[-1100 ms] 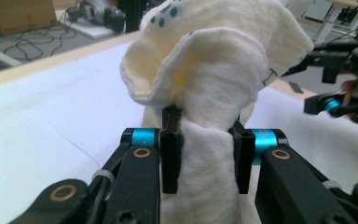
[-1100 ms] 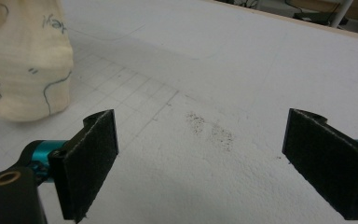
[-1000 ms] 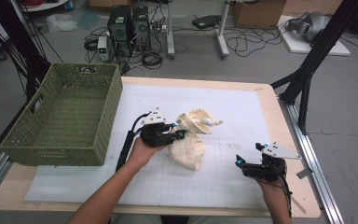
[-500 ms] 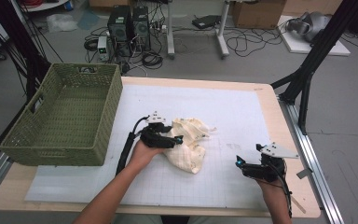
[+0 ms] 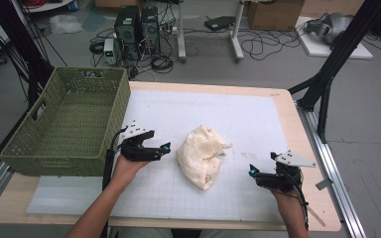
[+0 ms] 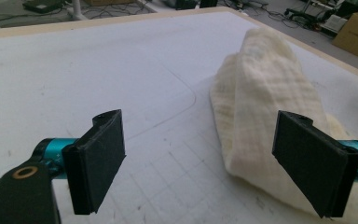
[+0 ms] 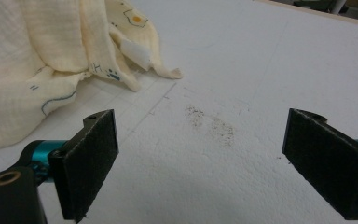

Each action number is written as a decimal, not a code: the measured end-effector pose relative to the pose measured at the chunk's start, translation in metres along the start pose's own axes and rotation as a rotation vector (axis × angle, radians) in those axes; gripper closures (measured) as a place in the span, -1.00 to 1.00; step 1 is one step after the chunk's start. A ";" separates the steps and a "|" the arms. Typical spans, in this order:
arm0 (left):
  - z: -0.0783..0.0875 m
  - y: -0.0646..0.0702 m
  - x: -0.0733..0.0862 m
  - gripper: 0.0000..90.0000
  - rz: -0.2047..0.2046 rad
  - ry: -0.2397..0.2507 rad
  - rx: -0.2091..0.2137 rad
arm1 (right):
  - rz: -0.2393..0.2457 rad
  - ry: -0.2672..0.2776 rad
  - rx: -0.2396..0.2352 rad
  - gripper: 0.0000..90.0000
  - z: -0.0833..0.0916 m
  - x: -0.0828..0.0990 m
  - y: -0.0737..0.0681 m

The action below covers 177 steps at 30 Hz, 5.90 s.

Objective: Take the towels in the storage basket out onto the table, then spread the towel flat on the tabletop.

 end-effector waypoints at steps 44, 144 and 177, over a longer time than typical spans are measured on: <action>-0.017 0.017 -0.028 -0.50 -0.028 0.047 0.056 | 0.018 -0.005 -0.032 -0.79 -0.001 0.000 -0.009; 0.030 0.008 0.037 0.08 -0.036 -0.040 0.042 | 0.235 -0.065 -0.090 0.08 -0.051 -0.052 -0.080; 0.027 0.002 0.040 0.05 -0.018 -0.042 0.021 | 0.204 -0.272 0.121 0.94 -0.078 -0.033 -0.011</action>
Point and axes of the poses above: each handheld gripper's, and its own axes: z roughly backward along the jaws, x roughly out of its underside, y roughly to its right, the point moved 7 cm from there along -z, roughly forward along the jaws, and after that the axes turned 1 degree about x, right-handed, at the moved point
